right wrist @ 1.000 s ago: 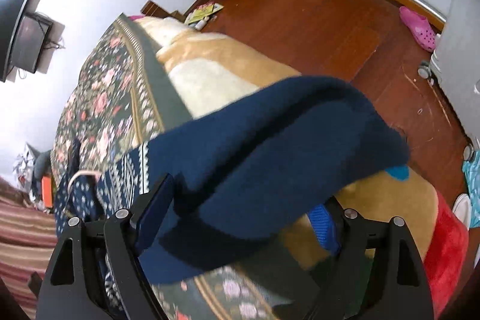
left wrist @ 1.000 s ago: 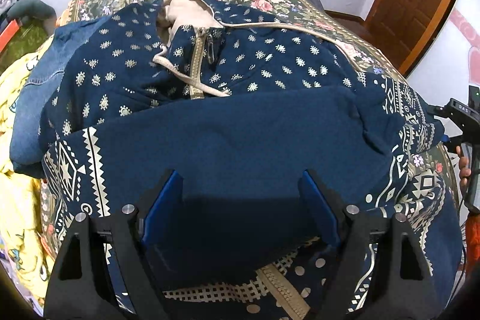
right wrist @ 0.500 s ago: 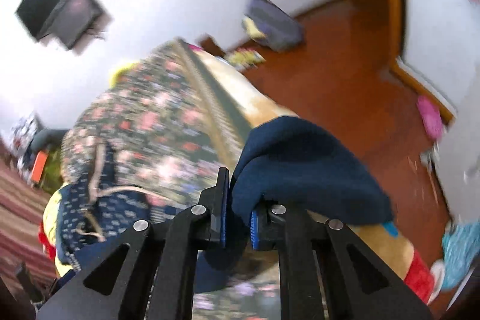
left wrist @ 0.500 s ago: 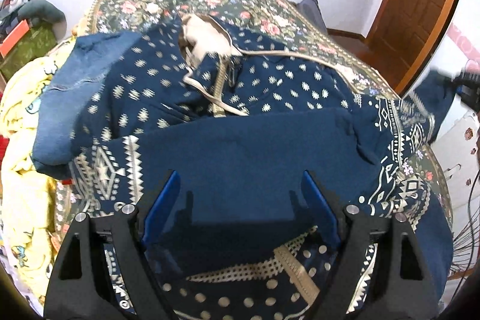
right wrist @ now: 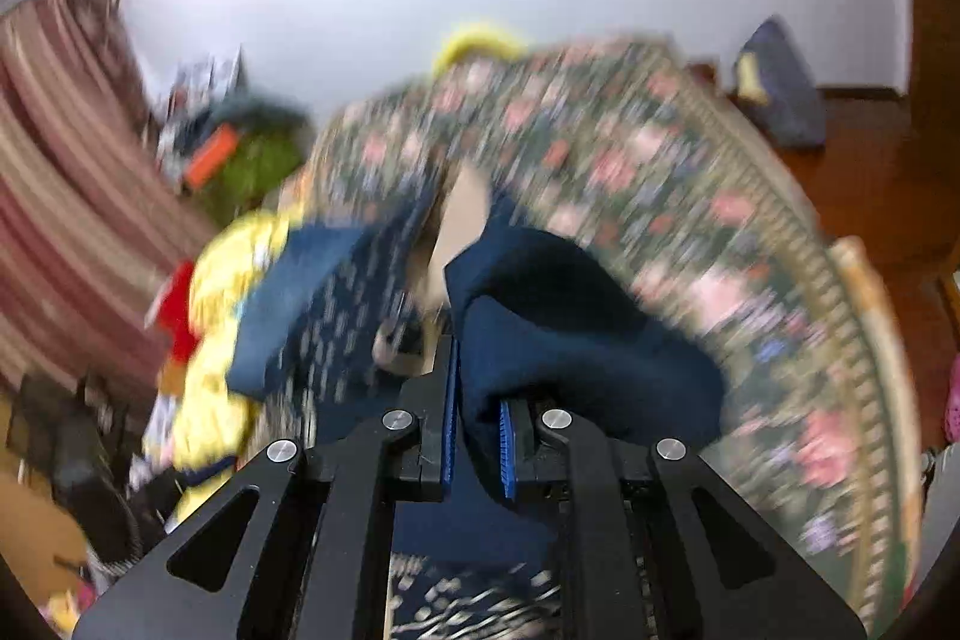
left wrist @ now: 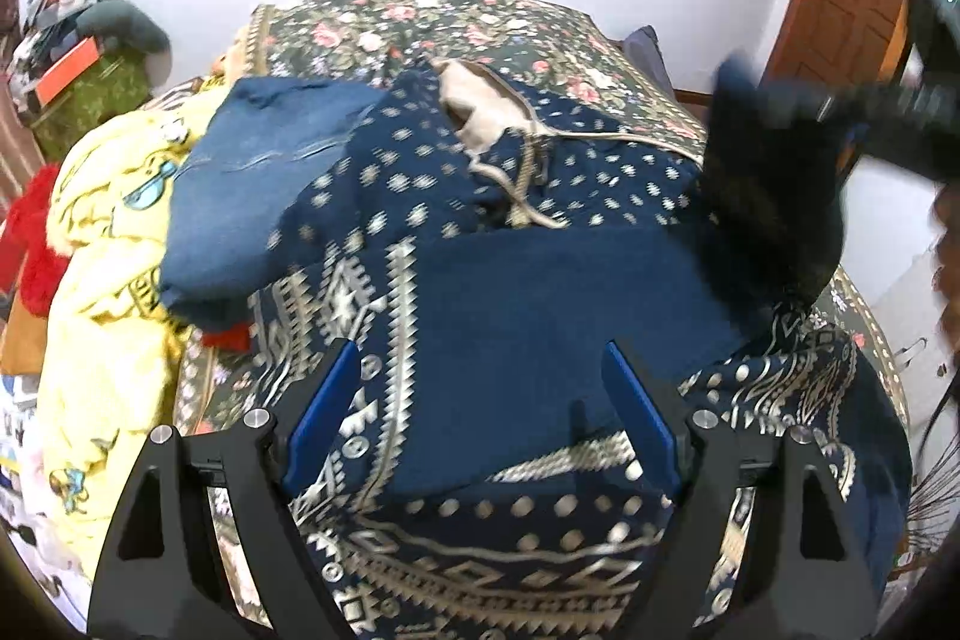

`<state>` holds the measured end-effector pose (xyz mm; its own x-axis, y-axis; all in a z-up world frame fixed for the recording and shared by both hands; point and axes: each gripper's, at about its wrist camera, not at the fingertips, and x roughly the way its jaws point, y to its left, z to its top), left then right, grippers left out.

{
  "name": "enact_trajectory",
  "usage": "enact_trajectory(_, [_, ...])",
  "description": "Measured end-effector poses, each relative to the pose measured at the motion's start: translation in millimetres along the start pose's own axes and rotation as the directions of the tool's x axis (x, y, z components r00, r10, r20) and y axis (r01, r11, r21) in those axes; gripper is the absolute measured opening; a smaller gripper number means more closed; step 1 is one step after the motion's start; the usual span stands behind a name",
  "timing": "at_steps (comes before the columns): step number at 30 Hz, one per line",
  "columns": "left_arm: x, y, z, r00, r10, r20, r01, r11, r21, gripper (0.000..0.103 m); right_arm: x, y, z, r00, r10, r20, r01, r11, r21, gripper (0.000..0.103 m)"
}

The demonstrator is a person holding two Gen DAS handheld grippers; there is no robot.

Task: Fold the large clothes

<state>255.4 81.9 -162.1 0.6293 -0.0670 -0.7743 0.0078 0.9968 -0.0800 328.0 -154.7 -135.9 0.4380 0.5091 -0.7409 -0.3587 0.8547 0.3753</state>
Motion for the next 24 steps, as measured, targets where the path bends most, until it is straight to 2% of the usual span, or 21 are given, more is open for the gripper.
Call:
enact_trajectory(3, [-4.7,14.5,-9.1,1.0,0.003,-0.007,-0.003,1.0,-0.027,0.082,40.7,10.9,-23.4,0.99,-0.007,-0.141,0.001,0.999,-0.039,0.01])
enact_trajectory(8, [-8.5,28.4,-20.1,0.999,0.026,-0.023,-0.026,0.999,-0.039,0.082,73.1,16.8,-47.7,0.95,-0.019,-0.311,0.001,0.998,-0.056,0.011])
enact_trajectory(11, [-9.0,28.2,-19.9,0.999,0.03,-0.027,-0.031,0.999,-0.029,0.082,62.7,15.2,-49.6,0.933,0.02,-0.359,-0.039,0.998,-0.047,0.023])
enact_trajectory(13, [-9.5,23.4,-15.8,0.999,0.03,-0.025,-0.031,0.999,-0.015,0.082,47.3,11.1,-47.0,0.938,0.045,-0.344,-0.065,0.997,-0.047,0.04])
enact_trajectory(16, [-10.3,9.6,-4.4,1.0,0.023,-0.011,-0.023,1.0,0.017,0.082,15.3,-0.4,-36.6,0.967,0.013,-0.253,-0.033,0.996,-0.077,0.052])
enact_trajectory(19, [-10.1,-12.5,12.5,1.0,0.007,0.009,-0.008,0.998,0.063,0.082,-21.8,-15.0,-27.5,0.988,-0.058,-0.141,0.043,0.993,-0.108,0.054])
enact_trajectory(21, [-7.3,-30.9,26.3,1.0,-0.023,0.011,0.022,0.995,0.094,0.082,-38.2,-22.9,-25.2,0.99,-0.121,-0.078,0.111,0.986,-0.121,0.056])
enact_trajectory(24, [0.9,-59.2,44.1,0.996,-0.084,-0.005,0.084,0.987,0.139,0.082,-58.2,-45.3,-26.0,0.976,-0.22,0.006,0.219,0.969,-0.117,0.068])
